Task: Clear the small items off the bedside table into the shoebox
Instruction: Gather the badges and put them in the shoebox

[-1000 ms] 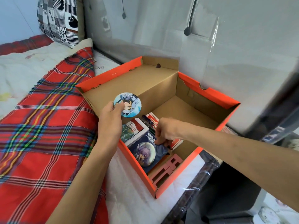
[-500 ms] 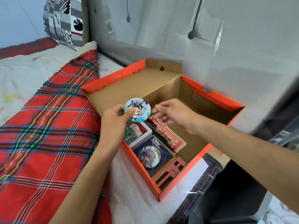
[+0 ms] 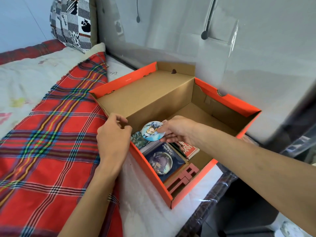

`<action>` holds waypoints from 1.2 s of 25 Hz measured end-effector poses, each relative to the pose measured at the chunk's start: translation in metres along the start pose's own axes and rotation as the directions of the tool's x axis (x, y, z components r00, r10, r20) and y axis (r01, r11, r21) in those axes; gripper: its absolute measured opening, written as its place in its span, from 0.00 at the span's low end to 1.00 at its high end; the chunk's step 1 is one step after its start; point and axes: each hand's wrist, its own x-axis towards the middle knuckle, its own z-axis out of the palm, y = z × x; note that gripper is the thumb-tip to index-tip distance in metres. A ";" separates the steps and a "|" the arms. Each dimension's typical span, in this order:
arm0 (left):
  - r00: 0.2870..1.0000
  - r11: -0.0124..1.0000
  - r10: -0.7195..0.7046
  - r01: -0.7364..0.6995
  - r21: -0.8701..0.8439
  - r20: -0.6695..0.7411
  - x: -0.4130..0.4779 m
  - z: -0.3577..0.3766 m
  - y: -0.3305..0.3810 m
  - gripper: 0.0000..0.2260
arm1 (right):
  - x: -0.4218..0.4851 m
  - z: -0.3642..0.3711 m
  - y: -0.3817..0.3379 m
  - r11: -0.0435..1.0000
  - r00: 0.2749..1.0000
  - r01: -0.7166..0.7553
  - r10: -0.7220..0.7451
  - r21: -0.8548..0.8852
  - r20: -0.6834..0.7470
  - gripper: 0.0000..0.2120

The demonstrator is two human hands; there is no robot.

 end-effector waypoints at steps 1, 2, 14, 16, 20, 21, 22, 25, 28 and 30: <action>1.000 1.000 -0.004 0.004 0.002 0.023 -0.001 0.002 -0.002 0.08 | 0.004 0.006 0.000 1.000 1.000 -0.016 0.016 0.024 -0.004 0.12; 0.999 1.000 -0.004 0.004 -0.005 0.034 -0.001 0.003 -0.003 0.09 | 0.007 0.012 -0.002 0.998 1.000 -0.031 0.031 0.057 -0.002 0.13; 0.998 0.999 -0.018 0.020 -0.028 0.063 0.003 0.005 -0.010 0.09 | 0.030 0.048 0.003 0.971 0.995 -0.024 0.000 -0.239 -0.100 0.12; 0.998 1.000 -0.013 0.015 -0.027 0.066 0.003 0.005 -0.010 0.09 | 0.030 0.047 0.003 0.957 0.994 -0.023 -0.008 -0.290 -0.105 0.11; 0.998 1.000 -0.017 0.018 -0.011 0.068 0.004 0.006 -0.009 0.09 | 0.028 0.045 0.003 0.935 0.995 -0.003 -0.032 -0.355 -0.092 0.10; 0.997 1.000 -0.018 0.019 -0.005 0.072 0.004 0.005 -0.008 0.09 | 0.028 0.046 0.003 0.934 0.995 0.006 -0.039 -0.357 -0.087 0.10; 0.997 1.000 -0.021 0.021 0.007 0.078 0.004 0.004 -0.007 0.08 | 0.026 0.046 0.003 0.935 0.996 0.015 -0.046 -0.353 -0.079 0.11; 0.993 0.995 -0.053 0.043 0.092 0.107 0.003 0.001 0.003 0.06 | 0.017 0.040 0.001 0.928 0.996 0.024 -0.055 -0.373 -0.074 0.12; 0.988 0.983 -0.078 0.054 0.174 0.131 -0.001 -0.001 0.021 0.03 | 0.000 0.026 -0.002 0.944 0.994 0.018 -0.051 -0.331 -0.092 0.12; 0.983 0.987 -0.038 0.010 0.158 0.180 -0.008 -0.001 0.039 0.03 | -0.020 0.009 -0.003 0.958 0.990 0.033 -0.070 -0.284 -0.122 0.08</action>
